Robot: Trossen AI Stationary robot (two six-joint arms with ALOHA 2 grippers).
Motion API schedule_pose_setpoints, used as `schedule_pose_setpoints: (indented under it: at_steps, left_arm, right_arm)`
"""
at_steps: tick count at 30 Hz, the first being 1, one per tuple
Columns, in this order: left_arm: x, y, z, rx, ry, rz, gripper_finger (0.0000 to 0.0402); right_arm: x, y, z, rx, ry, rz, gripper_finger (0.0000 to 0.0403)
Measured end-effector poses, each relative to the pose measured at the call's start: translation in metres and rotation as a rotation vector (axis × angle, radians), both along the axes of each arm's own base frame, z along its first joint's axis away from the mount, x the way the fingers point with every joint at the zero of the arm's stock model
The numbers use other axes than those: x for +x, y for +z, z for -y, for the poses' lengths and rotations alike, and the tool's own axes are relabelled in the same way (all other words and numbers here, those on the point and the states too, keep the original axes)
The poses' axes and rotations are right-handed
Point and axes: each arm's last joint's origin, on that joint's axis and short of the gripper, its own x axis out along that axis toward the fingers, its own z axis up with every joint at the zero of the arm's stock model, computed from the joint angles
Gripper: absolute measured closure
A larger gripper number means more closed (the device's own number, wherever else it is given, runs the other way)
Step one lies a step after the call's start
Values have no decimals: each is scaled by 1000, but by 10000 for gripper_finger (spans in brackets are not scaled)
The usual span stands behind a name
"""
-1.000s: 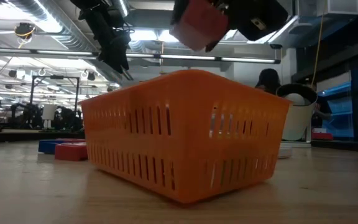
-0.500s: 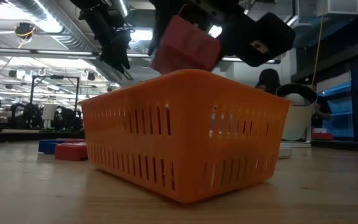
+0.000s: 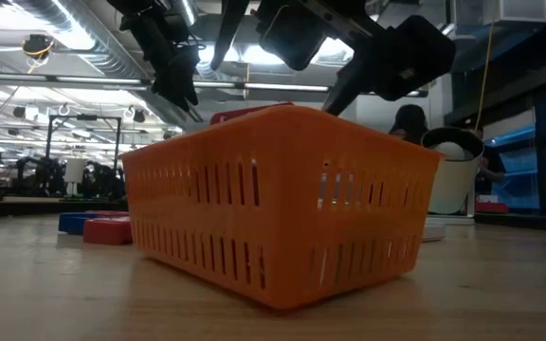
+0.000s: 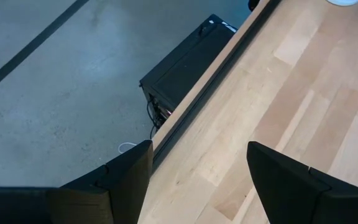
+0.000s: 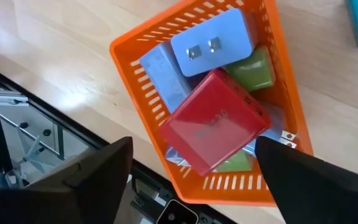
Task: Pick & Place Office items
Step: Put the pink charger adapter into the orange bin
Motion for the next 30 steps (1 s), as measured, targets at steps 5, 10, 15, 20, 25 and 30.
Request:
schedule_pose_setpoints:
  at_steps: [5,10,15,20,25,30]
  left_arm:
    - [0,0,0,0,0,0,144]
    - [1,-1,5,-64,-101,62,144]
    - [19,-16,25,-133,-263,22,144]
    - [43,-62,55,-171,-347,-210,144]
    - [64,-105,90,-248,-430,-263,144]
    - [83,-129,136,-298,-564,-327,142]
  right_arm:
    - [3,3,1,-38,-30,56,96]
    - [17,30,24,-142,-145,290,111]
    - [26,48,64,-305,-165,396,108]
    - [25,64,98,-376,-99,420,106]
    - [6,88,133,-485,-46,375,106]
    - [-23,107,173,-570,34,265,105]
